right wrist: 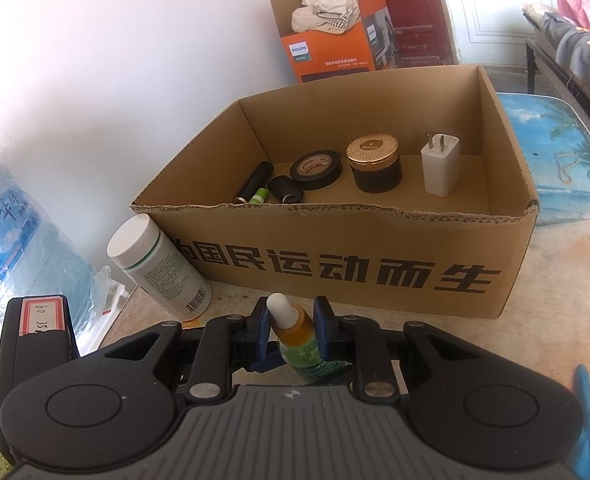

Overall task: Organize rigid objects
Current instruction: 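Lift the green dropper bottle into the box and open the right gripper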

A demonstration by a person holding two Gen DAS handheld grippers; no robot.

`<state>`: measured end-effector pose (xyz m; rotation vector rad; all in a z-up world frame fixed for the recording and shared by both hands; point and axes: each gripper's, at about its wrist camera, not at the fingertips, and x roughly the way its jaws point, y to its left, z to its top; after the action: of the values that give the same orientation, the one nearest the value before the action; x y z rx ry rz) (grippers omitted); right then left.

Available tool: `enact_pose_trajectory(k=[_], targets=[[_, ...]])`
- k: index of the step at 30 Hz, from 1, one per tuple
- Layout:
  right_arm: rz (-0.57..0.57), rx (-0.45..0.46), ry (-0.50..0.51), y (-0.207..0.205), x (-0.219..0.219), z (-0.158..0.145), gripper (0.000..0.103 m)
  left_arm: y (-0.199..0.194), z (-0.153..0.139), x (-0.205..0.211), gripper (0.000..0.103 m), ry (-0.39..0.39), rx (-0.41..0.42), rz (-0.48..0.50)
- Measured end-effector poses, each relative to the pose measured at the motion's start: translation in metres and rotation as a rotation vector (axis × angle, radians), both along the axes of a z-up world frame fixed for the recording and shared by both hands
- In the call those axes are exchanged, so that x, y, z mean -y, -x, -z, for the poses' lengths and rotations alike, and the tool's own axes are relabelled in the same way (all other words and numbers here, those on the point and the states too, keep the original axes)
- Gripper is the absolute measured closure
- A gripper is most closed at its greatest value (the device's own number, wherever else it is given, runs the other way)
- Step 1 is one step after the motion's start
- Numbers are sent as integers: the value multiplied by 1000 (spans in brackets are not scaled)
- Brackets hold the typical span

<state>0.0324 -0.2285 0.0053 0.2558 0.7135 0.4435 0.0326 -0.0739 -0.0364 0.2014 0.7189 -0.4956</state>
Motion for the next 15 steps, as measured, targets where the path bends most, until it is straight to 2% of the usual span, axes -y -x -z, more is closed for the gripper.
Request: enact_pose_trajectory(k=[8, 15], targets=[[-10, 37, 5, 11, -4, -13, 79, 12, -14, -8, 72, 13, 41, -5], [-46, 154, 3, 32, -12, -54, 78, 28, -55, -22, 72, 40, 145, -18]])
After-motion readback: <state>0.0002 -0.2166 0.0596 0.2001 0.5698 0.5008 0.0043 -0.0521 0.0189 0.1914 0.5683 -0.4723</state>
